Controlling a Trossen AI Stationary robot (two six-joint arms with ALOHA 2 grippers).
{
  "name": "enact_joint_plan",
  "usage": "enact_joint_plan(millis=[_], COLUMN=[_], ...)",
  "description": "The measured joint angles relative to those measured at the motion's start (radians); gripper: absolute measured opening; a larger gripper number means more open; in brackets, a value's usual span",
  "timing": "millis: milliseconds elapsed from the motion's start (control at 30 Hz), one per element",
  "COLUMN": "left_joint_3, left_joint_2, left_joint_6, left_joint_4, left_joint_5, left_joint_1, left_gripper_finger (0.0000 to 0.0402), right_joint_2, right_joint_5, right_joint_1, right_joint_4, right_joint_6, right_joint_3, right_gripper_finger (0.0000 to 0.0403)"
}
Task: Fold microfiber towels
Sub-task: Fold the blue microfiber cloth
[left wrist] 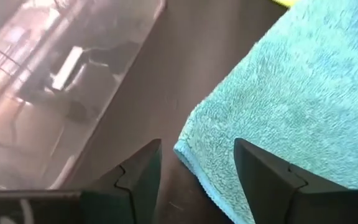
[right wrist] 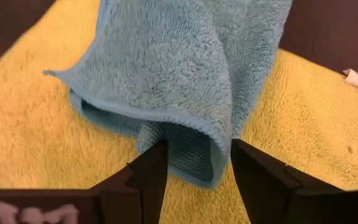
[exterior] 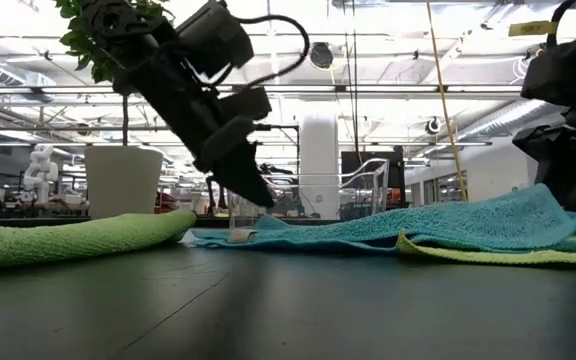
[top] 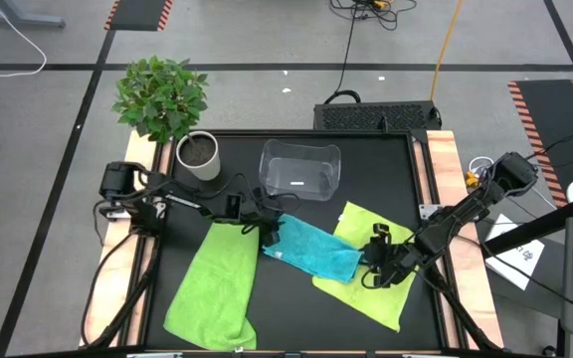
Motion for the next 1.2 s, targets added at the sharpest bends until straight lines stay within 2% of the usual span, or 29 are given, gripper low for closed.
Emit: enact_joint_plan(millis=[167,500,600,700,900,1200], left_joint_3=[0.0,0.0,0.0,0.0,0.0,0.0], left_joint_2=[-0.017,-0.016,-0.016,-0.016,-0.016,-0.016], left_joint_6=[0.0,-0.008,-0.008,-0.009,-0.009,0.008], left_joint_4=[-0.015,-0.019,-0.029,-0.043,-0.058,-0.012], left_joint_5=[0.002,0.027,0.027,0.028,0.027,0.028], left_joint_1=[0.0,0.0,0.0,0.0,0.0,0.002], left_gripper_finger=[0.0207,0.0207,0.0207,0.0207,0.0207,0.0207], right_joint_2=[-0.011,-0.086,-0.119,-0.153,-0.202,-0.17], right_joint_5=[-0.057,-0.097,-0.082,-0.013,0.128,0.115], right_joint_1=[0.012,0.056,0.064,0.075,0.074,-0.02], right_joint_4=[0.03,0.033,0.033,0.034,0.07,0.134], right_joint_6=[-0.001,0.029,0.05,0.046,-0.085,-0.183], right_joint_3=[0.0,0.0,0.0,0.0,0.0,0.0], right_gripper_finger=[0.0174,0.0187,0.0191,0.0192,0.019,0.0189])
